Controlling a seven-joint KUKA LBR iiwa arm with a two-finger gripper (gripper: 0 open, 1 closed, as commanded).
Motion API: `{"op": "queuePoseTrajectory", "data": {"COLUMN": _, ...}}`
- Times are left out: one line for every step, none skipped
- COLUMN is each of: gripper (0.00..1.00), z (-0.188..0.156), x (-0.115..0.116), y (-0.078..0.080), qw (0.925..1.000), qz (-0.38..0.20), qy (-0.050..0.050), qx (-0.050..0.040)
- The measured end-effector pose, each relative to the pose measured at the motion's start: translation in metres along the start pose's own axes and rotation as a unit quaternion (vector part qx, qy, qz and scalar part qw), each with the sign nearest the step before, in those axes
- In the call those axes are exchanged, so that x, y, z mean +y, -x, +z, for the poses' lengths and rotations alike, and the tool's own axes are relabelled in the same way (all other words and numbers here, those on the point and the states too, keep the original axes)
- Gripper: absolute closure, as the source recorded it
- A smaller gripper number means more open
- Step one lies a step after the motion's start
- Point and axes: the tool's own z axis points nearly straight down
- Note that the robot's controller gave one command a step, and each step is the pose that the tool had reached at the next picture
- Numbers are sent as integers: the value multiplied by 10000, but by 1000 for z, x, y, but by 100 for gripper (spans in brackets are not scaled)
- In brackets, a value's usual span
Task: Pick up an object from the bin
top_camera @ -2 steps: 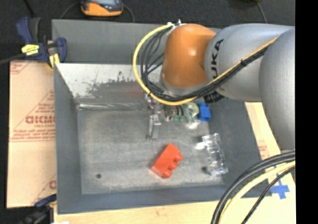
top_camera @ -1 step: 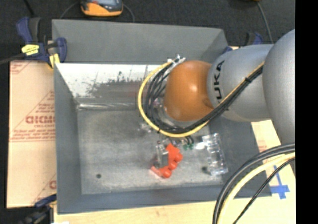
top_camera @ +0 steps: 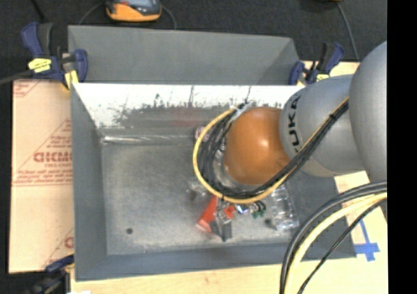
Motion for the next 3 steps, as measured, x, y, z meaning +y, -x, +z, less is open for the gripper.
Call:
{"op": "queuePoseTrajectory", "data": {"gripper": 100, "z": -2, "x": 2, "y": 0, "qw": 10000, "qz": 10, "qy": 16, "qx": 41}}
{"op": "queuePoseTrajectory", "data": {"gripper": 100, "z": -64, "x": -4, "y": 8, "qw": 10000, "qz": 74, "qy": -12, "qx": -21}}
{"op": "queuePoseTrajectory", "data": {"gripper": 100, "z": -173, "x": 19, "y": 4, "qw": 10000, "qz": 91, "qy": -11, "qx": -31}}
